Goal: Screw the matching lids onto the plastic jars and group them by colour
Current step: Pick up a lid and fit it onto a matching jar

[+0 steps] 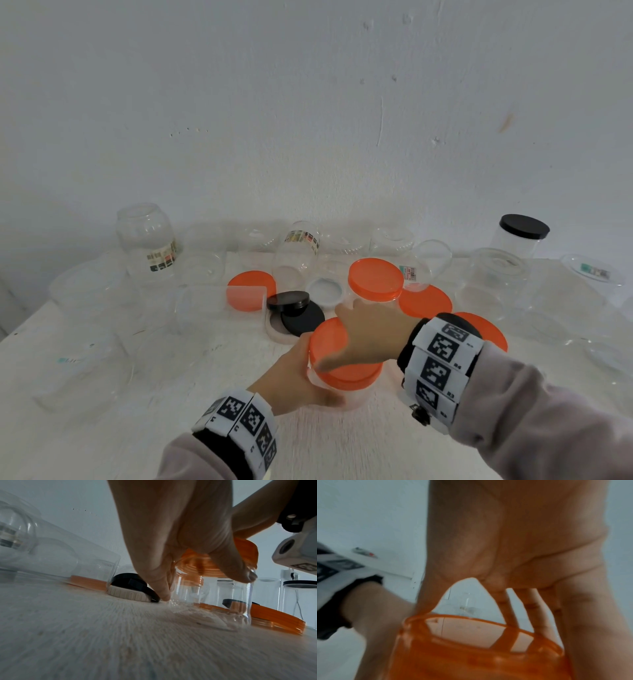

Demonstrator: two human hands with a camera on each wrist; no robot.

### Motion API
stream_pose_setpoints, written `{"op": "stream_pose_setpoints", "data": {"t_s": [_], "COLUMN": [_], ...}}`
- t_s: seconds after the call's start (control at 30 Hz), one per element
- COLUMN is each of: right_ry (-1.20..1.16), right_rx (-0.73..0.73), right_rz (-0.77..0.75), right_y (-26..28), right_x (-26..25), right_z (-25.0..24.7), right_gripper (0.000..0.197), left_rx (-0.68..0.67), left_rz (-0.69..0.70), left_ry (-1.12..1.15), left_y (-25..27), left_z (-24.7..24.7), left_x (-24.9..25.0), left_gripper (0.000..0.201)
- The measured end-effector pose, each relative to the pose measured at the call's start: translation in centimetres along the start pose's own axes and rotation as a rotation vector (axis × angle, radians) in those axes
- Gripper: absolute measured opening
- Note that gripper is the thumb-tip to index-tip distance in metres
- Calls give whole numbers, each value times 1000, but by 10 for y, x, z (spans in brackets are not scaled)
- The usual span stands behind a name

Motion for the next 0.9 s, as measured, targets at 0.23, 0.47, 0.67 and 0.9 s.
{"op": "stream_pose_setpoints", "data": {"t_s": [0.23,0.47,0.67,0.9], "right_ry": [-47,-53,-34,-71], "right_rx": [-270,-108,-198,-224], "right_rz": [-78,-49,-25,-167], "right_y": [9,1,7,10], "right_x": [3,1,5,-1], "right_z": [4,8,3,-5], "right_gripper": [114,109,113,97], "left_rx": [-4,4,2,6], "left_rz": [-11,-12,4,8], "left_ry": [-12,-20,-29,-15], "left_y": [0,2,2,2], "left_z": [0,0,1,1], "left_x": [1,4,8,7], "left_gripper": [104,103,104,103]}}
Point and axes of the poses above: each hand's wrist, its own y-axis away from the middle knuckle, its own z-axis out of the palm, x = y × z, the point moved 6 cm from there along -y, towards the middle knuckle, and after that the axes turned 7 degrees about x, right-handed, at the moved point
